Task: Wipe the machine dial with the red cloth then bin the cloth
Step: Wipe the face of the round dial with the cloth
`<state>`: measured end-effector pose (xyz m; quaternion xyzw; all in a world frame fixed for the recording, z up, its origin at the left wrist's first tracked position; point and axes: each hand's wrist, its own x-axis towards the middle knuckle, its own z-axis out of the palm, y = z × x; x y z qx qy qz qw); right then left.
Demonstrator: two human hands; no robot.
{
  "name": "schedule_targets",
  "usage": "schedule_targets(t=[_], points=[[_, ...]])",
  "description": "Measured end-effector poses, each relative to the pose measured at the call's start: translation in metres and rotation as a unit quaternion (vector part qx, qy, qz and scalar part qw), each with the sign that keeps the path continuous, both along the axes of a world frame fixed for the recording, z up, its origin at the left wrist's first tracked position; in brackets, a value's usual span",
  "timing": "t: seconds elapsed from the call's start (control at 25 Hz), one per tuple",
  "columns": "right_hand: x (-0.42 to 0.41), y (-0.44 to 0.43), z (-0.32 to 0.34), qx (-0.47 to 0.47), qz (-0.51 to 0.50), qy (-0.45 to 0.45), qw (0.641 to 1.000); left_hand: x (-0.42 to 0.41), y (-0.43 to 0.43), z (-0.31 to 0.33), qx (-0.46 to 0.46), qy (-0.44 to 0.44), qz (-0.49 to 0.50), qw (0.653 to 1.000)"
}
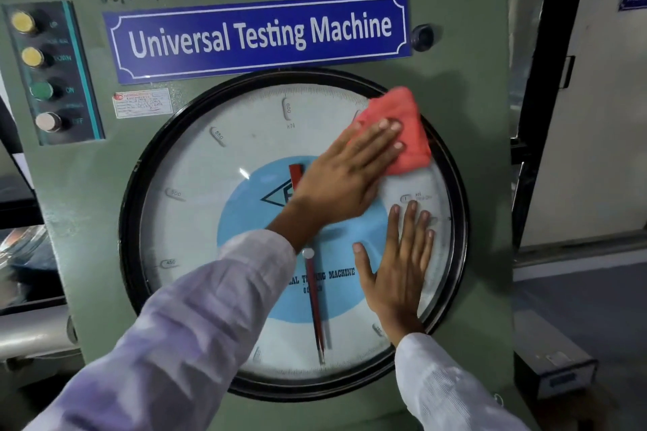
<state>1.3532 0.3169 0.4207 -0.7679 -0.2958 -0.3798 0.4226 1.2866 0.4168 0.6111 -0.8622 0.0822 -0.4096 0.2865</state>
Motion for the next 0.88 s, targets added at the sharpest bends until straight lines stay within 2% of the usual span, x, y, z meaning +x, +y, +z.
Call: schedule_targets(t=[0.08,0.2,0.32,0.4,0.48,0.6,0.72,0.8,0.88], points=[[-0.001,0.000,0.001,-0.004,0.001,0.003,1.000,-0.028,0.023,0.008,-0.083,-0.089,0.022,0.992],[-0.002,-0.002,0.000,-0.012,-0.004,0.000,1.000,-0.085,0.060,-0.001,-0.191,-0.240,0.081,0.948],[-0.002,-0.002,0.000,-0.017,-0.005,-0.003,1.000,-0.096,0.063,-0.011,-0.255,-0.307,0.093,0.912],[-0.003,-0.002,0.000,-0.015,-0.012,-0.009,1.000,-0.069,0.047,-0.004,-0.268,-0.296,0.057,0.915],[-0.003,-0.003,-0.002,-0.012,-0.016,-0.015,1.000,-0.029,0.020,-0.001,-0.241,-0.244,0.010,0.939],[-0.001,-0.002,-0.002,-0.010,-0.013,-0.012,1.000,0.020,-0.020,-0.011,-0.164,-0.125,-0.029,0.978],[0.002,-0.002,-0.002,-0.021,-0.016,-0.014,1.000,0.030,-0.030,-0.022,-0.081,-0.037,-0.013,0.996],[0.002,-0.003,-0.002,-0.023,-0.021,-0.014,0.999,0.021,-0.022,-0.018,-0.049,-0.030,0.009,0.998],[0.001,-0.004,-0.002,-0.024,-0.019,-0.014,0.999,0.007,-0.011,-0.012,-0.052,-0.065,0.047,0.995]])
